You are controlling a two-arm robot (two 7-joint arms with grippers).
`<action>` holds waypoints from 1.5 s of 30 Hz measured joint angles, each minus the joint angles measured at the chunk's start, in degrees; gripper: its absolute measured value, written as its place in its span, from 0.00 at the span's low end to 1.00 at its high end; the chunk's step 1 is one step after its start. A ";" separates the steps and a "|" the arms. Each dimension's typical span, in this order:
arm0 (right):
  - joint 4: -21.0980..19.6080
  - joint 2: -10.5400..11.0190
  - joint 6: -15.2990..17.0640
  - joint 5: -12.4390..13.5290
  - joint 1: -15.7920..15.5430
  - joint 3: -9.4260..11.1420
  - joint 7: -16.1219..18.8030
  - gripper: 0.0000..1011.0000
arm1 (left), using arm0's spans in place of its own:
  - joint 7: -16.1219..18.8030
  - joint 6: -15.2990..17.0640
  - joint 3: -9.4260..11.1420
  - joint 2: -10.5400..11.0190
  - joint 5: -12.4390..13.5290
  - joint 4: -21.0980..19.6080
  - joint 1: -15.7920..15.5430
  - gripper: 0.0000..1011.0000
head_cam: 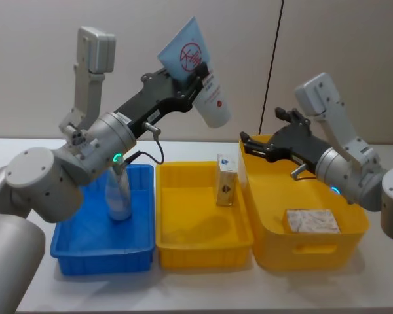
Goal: Bimanual collaborative sorting of washing and personal care products
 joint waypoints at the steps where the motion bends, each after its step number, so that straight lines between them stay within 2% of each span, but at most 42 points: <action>1: 0.08 0.07 -0.32 0.16 0.22 -0.21 0.60 0.99 | -0.12 -0.07 0.08 -0.07 -0.07 0.14 -0.11 0.26; 11: 1.37 0.74 -3.51 1.52 2.70 -3.20 7.28 0.99 | -0.42 -0.45 0.98 -0.41 -0.41 0.68 -0.67 0.26; 25: 3.42 0.79 -8.10 3.20 7.61 -7.69 16.39 0.99 | 0.24 -0.32 2.13 0.03 -0.53 -0.64 -0.35 0.26; 35: 3.27 0.58 -9.15 2.41 9.49 -9.53 17.24 0.99 | 0.90 0.20 2.67 0.59 -0.77 -1.86 0.16 0.26; 42: 3.16 -0.06 -8.21 2.52 10.04 -9.86 16.54 0.99 | 1.56 0.57 3.02 1.02 -0.86 -2.62 0.66 0.26; 45: 3.16 -0.33 -7.64 2.77 10.23 -9.92 16.14 0.94 | 1.95 0.77 3.10 1.31 -0.89 -3.12 1.02 0.26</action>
